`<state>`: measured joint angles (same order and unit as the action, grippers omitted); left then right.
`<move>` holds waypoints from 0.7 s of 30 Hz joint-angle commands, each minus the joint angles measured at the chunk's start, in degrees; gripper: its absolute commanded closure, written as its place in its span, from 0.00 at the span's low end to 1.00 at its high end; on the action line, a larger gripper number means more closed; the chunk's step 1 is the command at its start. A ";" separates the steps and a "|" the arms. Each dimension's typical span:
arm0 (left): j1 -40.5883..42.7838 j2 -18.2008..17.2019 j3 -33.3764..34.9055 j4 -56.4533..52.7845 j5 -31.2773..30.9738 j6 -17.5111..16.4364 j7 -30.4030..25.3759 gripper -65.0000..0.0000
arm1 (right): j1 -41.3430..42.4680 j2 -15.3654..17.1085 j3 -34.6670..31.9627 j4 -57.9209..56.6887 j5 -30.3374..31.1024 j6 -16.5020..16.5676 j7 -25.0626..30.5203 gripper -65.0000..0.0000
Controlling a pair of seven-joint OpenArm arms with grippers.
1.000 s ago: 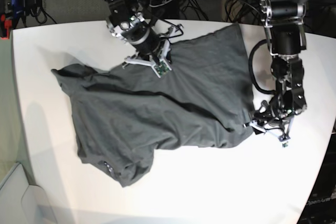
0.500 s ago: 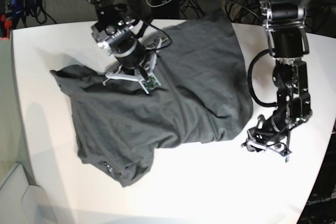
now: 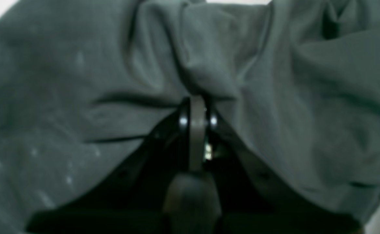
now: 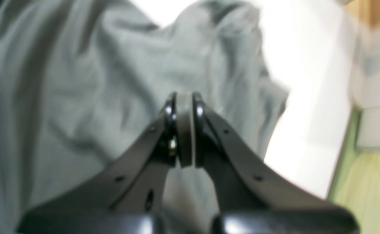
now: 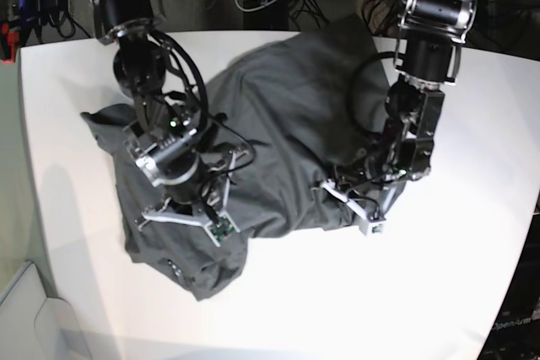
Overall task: Layout the t-shirt on the table in an organized manner, then fold the t-shirt properly
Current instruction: 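Grasp the shirt with both grippers at two points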
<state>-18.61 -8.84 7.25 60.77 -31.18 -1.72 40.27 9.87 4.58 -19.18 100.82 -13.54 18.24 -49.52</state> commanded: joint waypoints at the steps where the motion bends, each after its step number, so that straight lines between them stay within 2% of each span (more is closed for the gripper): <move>1: -1.04 -0.52 0.45 -1.21 -0.25 -0.09 -1.37 1.00 | 1.43 -0.14 0.06 0.42 -0.13 0.00 0.59 1.00; 4: -1.39 -0.43 1.50 -7.72 -0.25 0.00 -4.80 1.00 | 3.80 -0.14 -0.03 -1.34 -0.04 0.00 1.03 1.00; 7: -1.30 -0.96 1.50 -9.92 -0.25 0.00 -5.06 1.00 | 7.05 -0.05 -0.03 -4.60 0.05 0.00 1.21 1.00; 10: -0.77 -4.39 1.50 -10.27 -0.25 0.00 -3.83 1.00 | 11.45 -0.40 0.06 -11.28 0.13 0.00 1.74 1.00; 15: 1.86 -9.84 1.33 -9.39 -0.43 0.00 -1.37 1.00 | 17.52 -1.19 0.23 -24.46 0.13 0.00 8.24 1.00; 21: 2.30 -14.15 1.33 -9.39 -0.87 0.00 -1.19 1.00 | 26.22 -3.66 7.18 -42.40 0.13 0.00 17.30 1.00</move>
<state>-17.96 -21.89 8.29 52.73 -36.27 -5.63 32.42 34.37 1.06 -12.05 57.10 -13.50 18.46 -32.99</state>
